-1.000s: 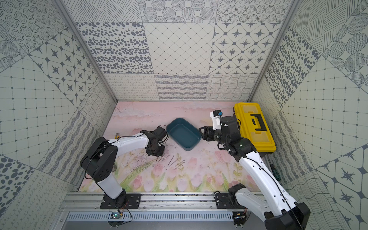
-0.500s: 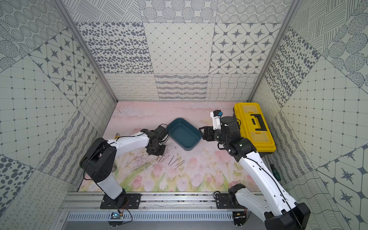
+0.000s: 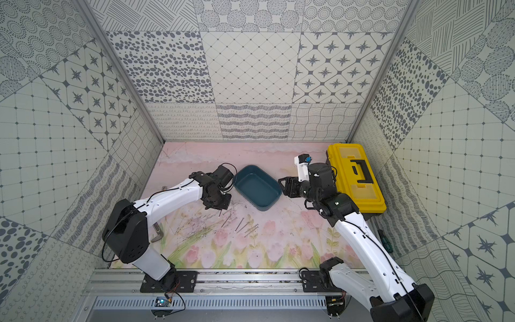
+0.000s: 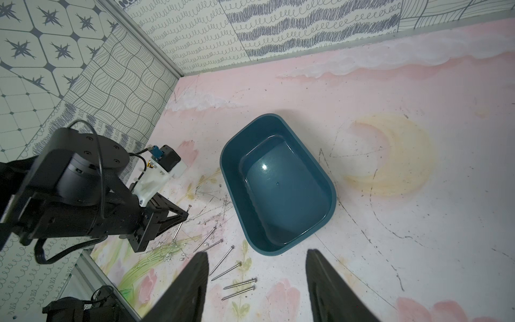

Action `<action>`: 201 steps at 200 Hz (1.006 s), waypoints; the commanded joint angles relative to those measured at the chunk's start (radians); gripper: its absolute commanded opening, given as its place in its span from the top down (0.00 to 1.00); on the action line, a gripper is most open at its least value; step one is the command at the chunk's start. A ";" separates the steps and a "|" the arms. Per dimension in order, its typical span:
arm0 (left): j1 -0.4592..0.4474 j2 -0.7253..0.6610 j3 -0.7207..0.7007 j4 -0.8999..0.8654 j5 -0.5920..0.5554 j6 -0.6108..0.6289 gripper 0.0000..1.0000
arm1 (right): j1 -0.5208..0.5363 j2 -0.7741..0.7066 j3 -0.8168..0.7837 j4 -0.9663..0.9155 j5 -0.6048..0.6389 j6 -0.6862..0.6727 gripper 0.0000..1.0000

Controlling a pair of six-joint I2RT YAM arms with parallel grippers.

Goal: Put the nails on the desktop into the storage box
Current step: Pick up the nail from the center of the board, then place the nail in the storage box.

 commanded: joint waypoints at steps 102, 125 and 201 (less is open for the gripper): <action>-0.006 0.419 0.868 -0.378 0.023 0.270 1.00 | 0.003 -0.050 0.002 0.032 0.012 -0.012 0.39; -0.002 0.500 0.942 -0.373 0.043 0.316 1.00 | 0.001 -0.058 -0.001 0.021 0.012 -0.010 0.39; 0.009 0.656 1.044 -0.311 0.076 0.402 1.00 | 0.002 -0.067 -0.009 -0.015 0.020 -0.011 0.39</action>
